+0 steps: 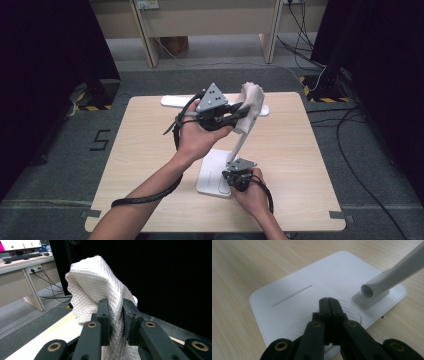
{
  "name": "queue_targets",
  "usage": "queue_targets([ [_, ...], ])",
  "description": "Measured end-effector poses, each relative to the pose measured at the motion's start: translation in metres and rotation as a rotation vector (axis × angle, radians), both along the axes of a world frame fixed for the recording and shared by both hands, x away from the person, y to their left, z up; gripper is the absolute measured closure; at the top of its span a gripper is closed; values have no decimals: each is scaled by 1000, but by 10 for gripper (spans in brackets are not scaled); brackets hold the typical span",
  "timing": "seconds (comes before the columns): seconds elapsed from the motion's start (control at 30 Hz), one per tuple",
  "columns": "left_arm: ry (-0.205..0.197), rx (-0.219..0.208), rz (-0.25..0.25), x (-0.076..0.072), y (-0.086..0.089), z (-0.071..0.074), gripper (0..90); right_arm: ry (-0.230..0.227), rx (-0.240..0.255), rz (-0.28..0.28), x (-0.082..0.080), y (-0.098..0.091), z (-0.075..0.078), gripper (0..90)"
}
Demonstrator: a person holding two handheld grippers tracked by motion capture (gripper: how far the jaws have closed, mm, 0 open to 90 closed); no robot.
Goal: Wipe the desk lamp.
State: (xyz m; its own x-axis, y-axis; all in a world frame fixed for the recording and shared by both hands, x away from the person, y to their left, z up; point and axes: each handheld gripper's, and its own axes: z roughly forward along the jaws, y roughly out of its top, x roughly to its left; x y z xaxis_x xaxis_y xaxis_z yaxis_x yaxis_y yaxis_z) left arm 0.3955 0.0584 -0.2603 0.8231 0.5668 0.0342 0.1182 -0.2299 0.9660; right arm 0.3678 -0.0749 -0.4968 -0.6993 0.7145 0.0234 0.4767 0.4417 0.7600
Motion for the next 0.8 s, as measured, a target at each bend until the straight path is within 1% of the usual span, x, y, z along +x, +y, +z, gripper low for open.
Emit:
queue_targets([
  [0.43, 1, 7, -22, -1, -13, 0, 776, -2, 1, 2, 0, 0, 0, 900],
  [0.8, -18, 25, -36, -3, -21, -1, 777, -3, 2, 3, 0, 0, 0, 900],
])
